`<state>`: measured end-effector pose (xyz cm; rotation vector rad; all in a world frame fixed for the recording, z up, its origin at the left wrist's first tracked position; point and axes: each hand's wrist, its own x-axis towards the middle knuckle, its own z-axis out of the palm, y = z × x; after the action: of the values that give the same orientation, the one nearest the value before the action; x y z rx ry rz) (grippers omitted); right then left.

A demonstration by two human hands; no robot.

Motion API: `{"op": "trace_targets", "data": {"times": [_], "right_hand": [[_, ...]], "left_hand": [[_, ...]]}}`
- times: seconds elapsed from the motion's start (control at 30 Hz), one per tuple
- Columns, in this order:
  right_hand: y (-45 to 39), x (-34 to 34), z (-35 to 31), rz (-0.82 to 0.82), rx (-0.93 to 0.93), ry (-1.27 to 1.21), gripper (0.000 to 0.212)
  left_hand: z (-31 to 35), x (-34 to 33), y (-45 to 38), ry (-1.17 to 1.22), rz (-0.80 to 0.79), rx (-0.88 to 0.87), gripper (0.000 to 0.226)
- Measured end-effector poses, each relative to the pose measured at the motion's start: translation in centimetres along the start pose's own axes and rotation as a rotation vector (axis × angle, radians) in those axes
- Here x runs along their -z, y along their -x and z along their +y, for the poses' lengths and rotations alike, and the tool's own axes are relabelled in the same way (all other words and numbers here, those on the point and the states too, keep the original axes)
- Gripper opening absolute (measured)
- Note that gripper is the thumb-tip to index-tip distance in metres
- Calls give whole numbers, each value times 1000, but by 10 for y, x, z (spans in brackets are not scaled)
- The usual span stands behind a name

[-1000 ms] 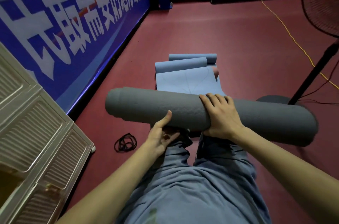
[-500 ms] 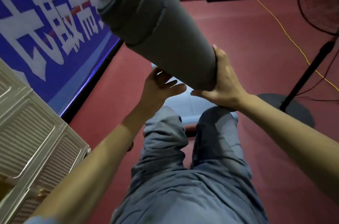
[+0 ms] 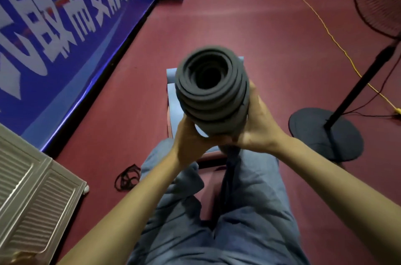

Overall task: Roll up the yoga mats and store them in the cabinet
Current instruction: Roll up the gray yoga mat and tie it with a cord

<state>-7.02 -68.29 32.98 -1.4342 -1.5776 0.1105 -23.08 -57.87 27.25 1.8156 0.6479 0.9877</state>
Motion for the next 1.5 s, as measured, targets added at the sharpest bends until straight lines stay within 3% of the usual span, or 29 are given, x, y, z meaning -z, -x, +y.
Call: {"op": "trace_targets", "data": {"times": [0.17, 0.27, 0.33, 0.43, 0.5, 0.63, 0.77, 0.87, 1.0, 1.1, 1.17, 1.23, 1.37, 1.5], "right_hand": [[8, -9, 14, -107, -151, -99, 103], [21, -16, 37, -171, -206, -72, 119], [23, -18, 42, -243, -263, -86, 137], [9, -15, 37, -297, -292, -79, 145], [-7, -11, 34, -374, -272, 21, 143], [-26, -19, 35, -676, -268, 449, 146], [-32, -30, 36, -696, -288, 607, 145], [-37, -40, 28, -718, -313, 637, 136], [-30, -44, 18, -660, -305, 626, 120], [-26, -33, 12, -622, -307, 596, 109], [-25, -28, 7, -612, -341, 604, 106], [-25, -27, -3, -534, -415, 642, 104], [-22, -34, -25, -415, -484, 778, 100], [-12, -59, -17, -494, -433, 859, 95]], "left_hand": [[-9, 2, -3, 1, -49, 127, 102], [-30, 13, 2, -128, -195, 219, 95], [-49, 21, 10, -195, -281, 267, 103], [-66, 25, 16, -205, -374, 283, 106], [-65, 22, 13, -172, -386, 277, 99], [-71, 20, 4, -20, -419, 323, 79], [-71, 23, -8, 285, -248, 547, 52], [-66, 18, -21, 268, -146, 634, 54], [-60, 17, -28, 194, -125, 690, 49], [-56, 21, -35, 13, -196, 629, 35], [-45, 22, -41, -324, -207, 487, 40], [-32, 21, -40, -560, -59, 367, 42], [-34, 21, -31, -436, 263, 379, 45], [-49, 13, -25, -457, 238, 433, 38]]}}
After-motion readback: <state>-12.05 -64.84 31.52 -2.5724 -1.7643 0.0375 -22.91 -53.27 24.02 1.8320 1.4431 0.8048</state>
